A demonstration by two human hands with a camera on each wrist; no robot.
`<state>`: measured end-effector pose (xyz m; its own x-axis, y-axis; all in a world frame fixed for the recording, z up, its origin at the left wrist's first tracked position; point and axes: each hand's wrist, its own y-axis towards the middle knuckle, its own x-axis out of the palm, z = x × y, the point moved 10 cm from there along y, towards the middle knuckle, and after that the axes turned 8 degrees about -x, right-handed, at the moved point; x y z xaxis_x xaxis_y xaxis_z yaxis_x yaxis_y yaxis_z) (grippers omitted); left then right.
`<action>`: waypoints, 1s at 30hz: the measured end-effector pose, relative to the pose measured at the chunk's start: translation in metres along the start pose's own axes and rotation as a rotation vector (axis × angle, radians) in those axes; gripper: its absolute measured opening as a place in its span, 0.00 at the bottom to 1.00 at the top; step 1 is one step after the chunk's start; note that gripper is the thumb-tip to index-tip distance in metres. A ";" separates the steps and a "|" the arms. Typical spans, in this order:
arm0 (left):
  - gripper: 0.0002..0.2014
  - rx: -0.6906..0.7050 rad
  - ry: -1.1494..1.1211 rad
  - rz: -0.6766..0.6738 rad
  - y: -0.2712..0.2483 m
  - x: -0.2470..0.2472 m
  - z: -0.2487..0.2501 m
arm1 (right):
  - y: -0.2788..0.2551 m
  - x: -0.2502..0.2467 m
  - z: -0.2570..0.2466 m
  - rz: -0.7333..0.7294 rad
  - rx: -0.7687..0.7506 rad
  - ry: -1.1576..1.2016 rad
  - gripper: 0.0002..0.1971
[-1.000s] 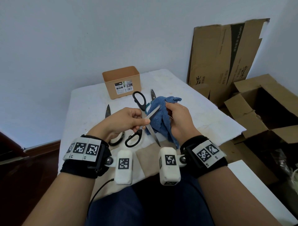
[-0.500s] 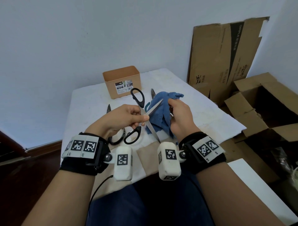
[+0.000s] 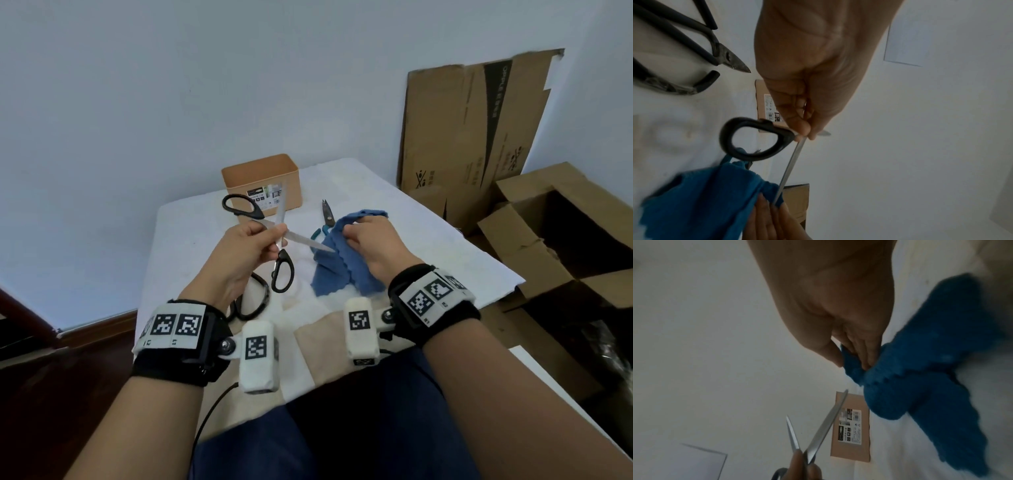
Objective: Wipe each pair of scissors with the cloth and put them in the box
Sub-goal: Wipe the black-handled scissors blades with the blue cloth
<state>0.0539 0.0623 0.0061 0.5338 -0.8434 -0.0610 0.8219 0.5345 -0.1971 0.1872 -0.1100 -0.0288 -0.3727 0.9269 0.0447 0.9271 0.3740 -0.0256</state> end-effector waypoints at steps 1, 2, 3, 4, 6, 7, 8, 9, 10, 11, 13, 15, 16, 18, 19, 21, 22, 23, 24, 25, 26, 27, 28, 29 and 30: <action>0.06 -0.008 -0.047 0.026 0.002 -0.005 -0.001 | 0.000 0.002 -0.001 -0.016 0.007 -0.033 0.10; 0.06 -0.018 -0.106 0.046 0.003 -0.009 -0.002 | 0.001 0.003 -0.004 -0.015 0.001 -0.049 0.10; 0.06 -0.029 -0.173 0.060 0.004 -0.013 -0.004 | 0.002 0.001 -0.006 0.013 -0.013 -0.048 0.09; 0.07 -0.039 -0.243 0.069 0.005 -0.016 -0.006 | 0.004 -0.003 -0.009 0.063 -0.038 -0.042 0.10; 0.07 -0.059 -0.375 0.084 0.006 -0.019 -0.009 | 0.005 -0.011 -0.014 0.150 -0.091 -0.056 0.09; 0.08 -0.069 -0.432 0.089 0.006 -0.019 -0.011 | 0.004 -0.010 -0.016 0.152 -0.101 -0.077 0.07; 0.08 -0.076 -0.480 0.090 0.006 -0.018 -0.012 | 0.003 -0.006 -0.018 0.137 -0.105 -0.093 0.07; 0.08 -0.082 -0.516 0.086 0.006 -0.016 -0.012 | 0.001 -0.001 -0.020 0.109 -0.111 -0.095 0.06; 0.08 -0.088 -0.542 0.078 0.006 -0.014 -0.012 | 0.000 0.005 -0.022 0.078 -0.120 -0.079 0.06; 0.08 -0.092 -0.558 0.068 0.007 -0.011 -0.012 | -0.001 0.011 -0.025 0.039 -0.123 -0.057 0.06; 0.07 -0.095 -0.575 0.053 0.008 -0.007 -0.010 | -0.005 0.028 -0.027 -0.069 -0.105 -0.014 0.03; 0.07 -0.095 -0.599 0.048 0.008 -0.004 -0.008 | -0.010 0.045 -0.023 -0.203 -0.044 -0.014 0.06; 0.06 -0.093 -0.617 0.041 0.007 -0.003 -0.007 | -0.012 0.053 -0.019 -0.270 -0.007 -0.023 0.09; 0.06 -0.093 -0.647 0.033 0.007 -0.001 -0.004 | -0.019 0.066 -0.015 -0.379 0.046 -0.010 0.11; 0.05 -0.095 -0.651 0.032 0.007 -0.001 -0.004 | -0.022 0.069 -0.014 -0.401 0.062 0.020 0.10; 0.06 -0.106 -0.639 0.020 0.009 0.001 -0.005 | -0.024 0.070 -0.014 -0.394 0.079 0.138 0.08; 0.07 -0.111 -0.631 0.009 0.010 0.002 -0.006 | -0.024 0.069 -0.015 -0.383 0.078 0.188 0.08; 0.09 -0.115 -0.629 0.003 0.011 0.001 -0.008 | -0.023 0.066 -0.016 -0.365 0.074 0.219 0.08; 0.11 -0.119 -0.639 0.002 0.012 -0.001 -0.010 | -0.022 0.063 -0.015 -0.344 0.073 0.245 0.08; 0.14 -0.119 -0.653 0.010 0.012 -0.005 -0.012 | -0.020 0.059 -0.015 -0.319 0.071 0.262 0.08; 0.15 -0.113 -0.664 0.022 0.013 -0.010 -0.013 | -0.018 0.055 -0.013 -0.291 0.069 0.277 0.09; 0.16 -0.101 -0.671 0.044 0.014 -0.015 -0.013 | -0.016 0.051 -0.013 -0.264 0.062 0.285 0.09; 0.14 -0.086 -0.673 0.071 0.014 -0.021 -0.013 | -0.014 0.047 -0.012 -0.242 0.050 0.291 0.10; 0.10 -0.073 -0.667 0.102 0.015 -0.028 -0.014 | -0.012 0.044 -0.011 -0.216 0.034 0.289 0.10; 0.06 -0.063 -0.658 0.128 0.015 -0.033 -0.014 | -0.010 0.040 -0.012 -0.188 0.011 0.286 0.10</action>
<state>0.0463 0.0974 -0.0087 0.6529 -0.5536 0.5169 0.7413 0.6071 -0.2862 0.1634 -0.0767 -0.0147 -0.5095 0.7957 0.3276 0.8420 0.5396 -0.0011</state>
